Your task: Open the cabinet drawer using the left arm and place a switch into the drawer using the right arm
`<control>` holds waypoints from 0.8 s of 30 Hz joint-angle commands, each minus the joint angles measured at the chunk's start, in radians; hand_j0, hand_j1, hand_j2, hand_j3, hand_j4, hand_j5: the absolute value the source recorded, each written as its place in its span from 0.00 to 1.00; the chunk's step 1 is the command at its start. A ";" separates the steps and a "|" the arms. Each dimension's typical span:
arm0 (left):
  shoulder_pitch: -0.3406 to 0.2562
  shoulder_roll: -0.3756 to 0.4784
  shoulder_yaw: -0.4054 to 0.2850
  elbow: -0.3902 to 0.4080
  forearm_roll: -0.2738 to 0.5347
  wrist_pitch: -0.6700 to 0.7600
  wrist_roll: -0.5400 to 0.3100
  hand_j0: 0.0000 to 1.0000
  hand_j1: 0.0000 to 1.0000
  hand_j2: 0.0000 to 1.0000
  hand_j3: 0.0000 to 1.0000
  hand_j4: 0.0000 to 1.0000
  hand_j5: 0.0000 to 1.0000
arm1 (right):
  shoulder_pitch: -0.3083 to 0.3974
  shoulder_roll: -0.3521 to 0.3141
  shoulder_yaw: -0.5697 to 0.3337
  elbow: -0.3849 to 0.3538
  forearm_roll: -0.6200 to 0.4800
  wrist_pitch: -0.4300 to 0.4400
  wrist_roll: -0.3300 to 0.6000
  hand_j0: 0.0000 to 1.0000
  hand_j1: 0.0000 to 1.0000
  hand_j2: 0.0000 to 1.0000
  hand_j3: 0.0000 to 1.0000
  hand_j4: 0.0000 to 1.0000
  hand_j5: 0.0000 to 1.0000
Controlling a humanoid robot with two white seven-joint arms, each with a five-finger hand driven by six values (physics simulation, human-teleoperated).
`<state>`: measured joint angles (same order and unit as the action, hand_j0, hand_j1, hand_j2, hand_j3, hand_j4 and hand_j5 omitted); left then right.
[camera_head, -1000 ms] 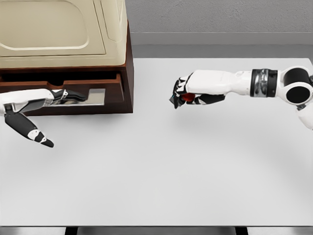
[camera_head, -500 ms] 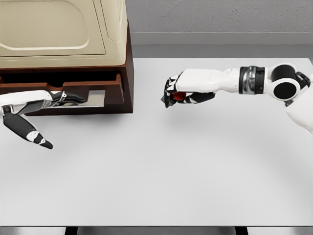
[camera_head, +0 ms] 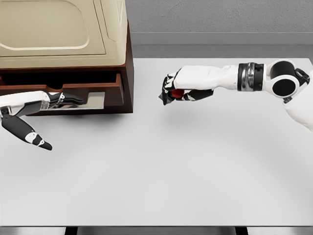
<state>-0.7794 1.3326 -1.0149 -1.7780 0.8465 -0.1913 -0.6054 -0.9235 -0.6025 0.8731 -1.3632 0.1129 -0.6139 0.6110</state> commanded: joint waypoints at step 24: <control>0.016 0.028 -0.040 0.014 -0.158 -0.045 -0.005 1.00 1.00 1.00 1.00 1.00 1.00 | -0.029 0.013 0.006 -0.002 -0.007 0.003 0.000 0.51 0.51 0.51 0.51 0.51 0.51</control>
<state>-0.7625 1.3557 -1.0206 -1.7817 0.8522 -0.2362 -0.6108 -0.9526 -0.5915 0.8799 -1.3656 0.1131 -0.6142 0.6108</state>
